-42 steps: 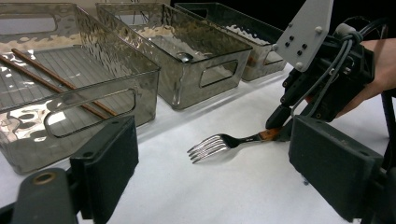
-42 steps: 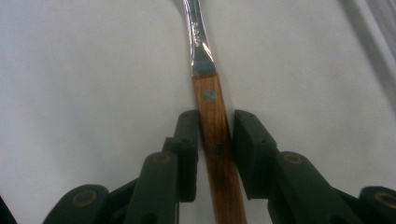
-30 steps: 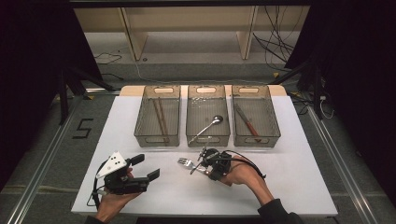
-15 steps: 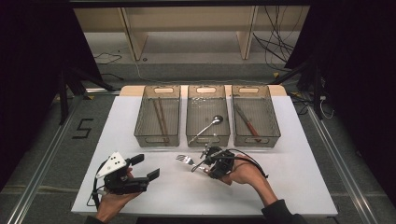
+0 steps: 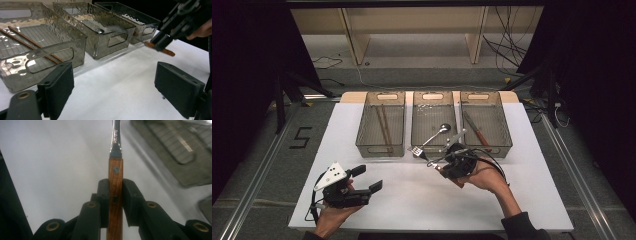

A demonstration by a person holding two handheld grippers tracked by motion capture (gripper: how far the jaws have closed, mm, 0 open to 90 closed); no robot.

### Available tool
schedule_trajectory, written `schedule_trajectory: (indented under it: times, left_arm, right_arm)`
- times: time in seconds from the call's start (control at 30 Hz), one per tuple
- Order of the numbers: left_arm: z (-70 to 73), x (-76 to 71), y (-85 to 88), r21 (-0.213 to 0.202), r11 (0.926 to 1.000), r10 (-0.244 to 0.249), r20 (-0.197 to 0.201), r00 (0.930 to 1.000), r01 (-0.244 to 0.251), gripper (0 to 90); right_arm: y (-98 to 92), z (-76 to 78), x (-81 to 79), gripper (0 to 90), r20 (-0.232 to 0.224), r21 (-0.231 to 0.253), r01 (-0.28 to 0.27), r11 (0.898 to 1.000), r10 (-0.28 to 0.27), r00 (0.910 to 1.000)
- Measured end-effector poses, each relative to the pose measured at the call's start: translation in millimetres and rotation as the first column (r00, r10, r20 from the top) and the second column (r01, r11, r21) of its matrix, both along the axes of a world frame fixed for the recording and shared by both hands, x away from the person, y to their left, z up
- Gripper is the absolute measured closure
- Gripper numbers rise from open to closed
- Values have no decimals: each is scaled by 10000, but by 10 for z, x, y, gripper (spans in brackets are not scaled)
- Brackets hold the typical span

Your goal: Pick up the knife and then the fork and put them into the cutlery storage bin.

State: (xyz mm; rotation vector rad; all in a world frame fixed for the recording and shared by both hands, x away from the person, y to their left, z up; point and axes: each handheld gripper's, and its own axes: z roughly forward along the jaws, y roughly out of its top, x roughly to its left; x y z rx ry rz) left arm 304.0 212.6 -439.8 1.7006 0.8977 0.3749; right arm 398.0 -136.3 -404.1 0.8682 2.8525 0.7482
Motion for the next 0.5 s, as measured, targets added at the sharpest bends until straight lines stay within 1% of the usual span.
schedule_trajectory:
  times: [0.07,0.2,0.3,0.37,0.5]
  left_arm:
    - [0,1,4,24,10000,-5,10,10000,5,154]
    - [0,0,5,28,10000,14,-3,10000,-14,154]
    - [2,-1,7,10,10000,31,18,10000,-31,154]
    - [2,0,8,11,10000,30,3,10000,-30,154]
    - [1,1,8,-15,10000,42,1,10000,-42,154]
  right_arm:
    - [-62,54,35,774,114,274,150,9995,-153,9998]
    - [-180,162,101,774,346,696,607,9957,-632,9974]
    - [-262,224,150,774,414,992,905,9909,-949,9946]
    - [-316,255,187,774,474,1108,1083,9879,-1141,9923]
    - [-432,315,258,773,541,1406,1450,9794,-1538,9866]
